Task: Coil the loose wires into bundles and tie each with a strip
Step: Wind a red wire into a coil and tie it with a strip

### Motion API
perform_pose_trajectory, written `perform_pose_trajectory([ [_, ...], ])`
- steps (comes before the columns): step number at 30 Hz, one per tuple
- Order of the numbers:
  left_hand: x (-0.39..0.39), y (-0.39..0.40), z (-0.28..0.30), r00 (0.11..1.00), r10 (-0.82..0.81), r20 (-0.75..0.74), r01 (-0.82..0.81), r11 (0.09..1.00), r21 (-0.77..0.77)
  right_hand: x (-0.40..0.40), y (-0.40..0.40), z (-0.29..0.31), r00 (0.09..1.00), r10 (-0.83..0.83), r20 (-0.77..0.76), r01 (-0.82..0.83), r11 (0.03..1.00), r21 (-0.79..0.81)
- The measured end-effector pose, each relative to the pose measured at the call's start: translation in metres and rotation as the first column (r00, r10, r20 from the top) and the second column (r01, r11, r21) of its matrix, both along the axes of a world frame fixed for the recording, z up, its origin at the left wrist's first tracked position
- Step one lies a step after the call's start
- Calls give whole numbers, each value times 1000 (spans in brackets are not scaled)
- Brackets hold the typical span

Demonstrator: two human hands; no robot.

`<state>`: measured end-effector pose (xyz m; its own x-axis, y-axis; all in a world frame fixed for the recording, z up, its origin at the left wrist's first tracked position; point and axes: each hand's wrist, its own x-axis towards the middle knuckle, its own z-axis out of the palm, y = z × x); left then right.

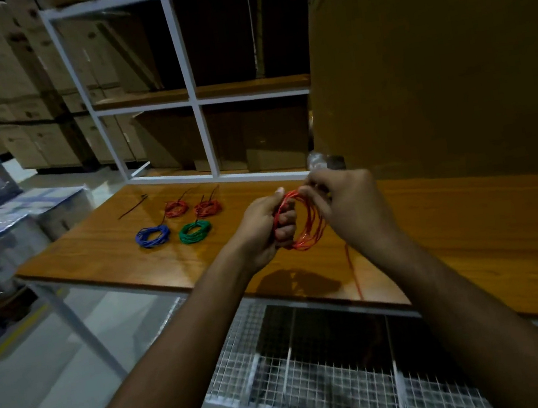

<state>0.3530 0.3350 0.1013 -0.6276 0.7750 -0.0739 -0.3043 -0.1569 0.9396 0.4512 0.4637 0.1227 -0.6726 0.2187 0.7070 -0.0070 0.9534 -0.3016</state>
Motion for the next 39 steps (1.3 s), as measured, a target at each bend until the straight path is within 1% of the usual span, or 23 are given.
perform_pose_trajectory([
  [3,1,-3,-3,984,-125,127,122,992,33,-17,17,-8,998,-39,49,45,991,-123],
  [6,-2,-9,-6,956,-208,207,192,977,91,-23,30,-14,984,-39,175,84,962,-260],
  [8,-7,-14,-5,943,-229,243,191,967,171,-20,39,-24,953,81,292,53,905,-423],
  [9,-10,-16,-4,939,-225,260,171,962,214,-15,45,-34,917,233,324,3,807,-591],
  [10,-14,-18,-2,939,-215,270,146,956,253,-9,53,-46,861,396,319,-19,651,-759],
  [12,-22,-20,-1,946,-183,268,96,947,308,4,69,-77,762,613,209,-12,336,-942],
  [14,-25,-19,-2,956,-144,257,60,949,309,16,73,-103,744,664,75,-27,142,-989],
  [16,-24,-14,-7,963,-110,247,37,958,284,19,61,-118,789,615,22,-15,54,-998],
  [18,-22,-7,-11,969,-80,232,19,967,255,17,42,-121,867,487,103,53,115,-992],
  [19,-22,-2,-13,973,-61,222,6,971,239,15,32,-120,900,396,184,106,211,-972],
  [20,-21,3,-14,977,-39,212,-9,975,222,14,23,-118,915,304,267,159,336,-928],
  [21,-20,7,-15,979,-18,202,-24,979,205,14,16,-111,901,232,366,204,517,-831],
  [23,-17,16,-17,984,15,177,-46,984,172,20,7,-87,791,152,593,177,871,-459],
  [24,-15,20,-19,987,34,155,-58,986,155,23,4,-75,723,138,677,97,950,-297],
  [26,-9,27,-21,993,74,91,-84,991,108,29,1,-53,638,201,743,-101,979,-178],
  [27,-6,30,-22,995,83,59,-88,993,84,32,2,-44,660,233,715,-185,972,-146],
  [28,-4,34,-23,996,83,31,-85,994,64,34,4,-36,725,243,644,-231,967,-104],
  [30,2,39,-23,998,64,-5,-63,997,42,38,14,-27,899,214,382,-206,977,-64],
  [31,6,42,-23,998,54,-18,-53,998,29,40,20,-25,948,179,263,-166,984,-69],
  [33,12,49,-23,999,20,-36,-21,1000,-13,41,31,-24,988,69,140,-62,997,-54],
  [36,21,60,-25,997,-76,32,76,997,14,37,54,-23,983,-6,181,21,996,-82],
  [38,23,65,-27,988,-122,92,117,992,55,37,73,-14,929,167,331,-94,970,-226],
  [39,24,67,-28,983,-140,119,134,989,56,38,81,-8,867,285,408,-156,934,-321],
])
